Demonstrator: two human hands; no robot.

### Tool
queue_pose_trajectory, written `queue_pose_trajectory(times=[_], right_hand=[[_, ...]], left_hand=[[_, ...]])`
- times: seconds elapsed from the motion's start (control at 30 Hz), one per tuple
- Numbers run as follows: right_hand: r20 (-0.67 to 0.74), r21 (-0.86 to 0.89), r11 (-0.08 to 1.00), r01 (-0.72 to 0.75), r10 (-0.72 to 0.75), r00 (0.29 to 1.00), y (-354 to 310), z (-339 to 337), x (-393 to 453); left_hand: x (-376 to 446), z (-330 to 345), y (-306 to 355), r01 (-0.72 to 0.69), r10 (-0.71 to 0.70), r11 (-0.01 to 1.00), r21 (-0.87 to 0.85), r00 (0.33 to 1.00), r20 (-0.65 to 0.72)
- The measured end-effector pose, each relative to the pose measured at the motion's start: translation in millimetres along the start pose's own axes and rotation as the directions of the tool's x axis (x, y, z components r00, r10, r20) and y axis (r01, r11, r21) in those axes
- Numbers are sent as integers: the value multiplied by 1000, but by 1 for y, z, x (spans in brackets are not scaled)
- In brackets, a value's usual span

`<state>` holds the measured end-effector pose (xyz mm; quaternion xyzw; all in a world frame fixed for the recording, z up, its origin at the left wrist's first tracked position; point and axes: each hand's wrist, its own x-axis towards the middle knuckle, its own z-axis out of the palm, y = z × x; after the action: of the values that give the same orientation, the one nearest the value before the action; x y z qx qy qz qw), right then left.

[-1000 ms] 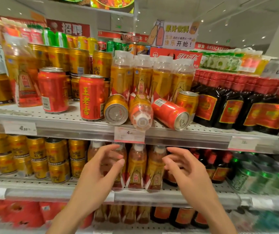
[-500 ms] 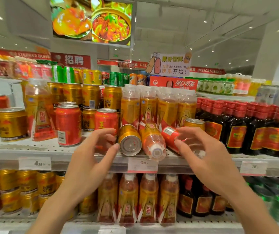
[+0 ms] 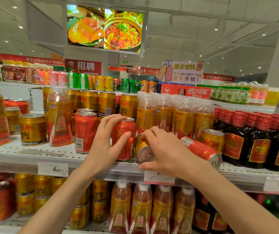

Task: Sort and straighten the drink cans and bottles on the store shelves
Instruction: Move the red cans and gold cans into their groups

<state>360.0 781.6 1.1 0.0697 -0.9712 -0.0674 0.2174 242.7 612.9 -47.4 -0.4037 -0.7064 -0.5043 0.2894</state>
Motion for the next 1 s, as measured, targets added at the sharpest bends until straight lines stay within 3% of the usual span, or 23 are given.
queue_pose_trajectory(times=[0.17, 0.33, 0.43, 0.67, 1.0], right_hand=[[-40, 35, 999, 28, -27, 999, 1, 4, 2], [-29, 451, 886, -104, 132, 991, 19, -18, 10], [-3, 552, 821, -144, 175, 985, 29, -15, 21], [-41, 394, 905, -161, 192, 981, 29, -3, 26], [158, 286, 951, -118, 75, 985, 40, -17, -38]], left_hand=[[-3, 1, -2, -3, 2, 999, -46, 1000, -17], [-2, 3, -2, -3, 2, 999, -49, 999, -32], [-3, 3, -2, 0, -2, 999, -42, 999, -34], [-4, 7, -1, -3, 2, 1000, -27, 999, -53], [-3, 17, -3, 1, 0, 1000, 7, 993, -117]])
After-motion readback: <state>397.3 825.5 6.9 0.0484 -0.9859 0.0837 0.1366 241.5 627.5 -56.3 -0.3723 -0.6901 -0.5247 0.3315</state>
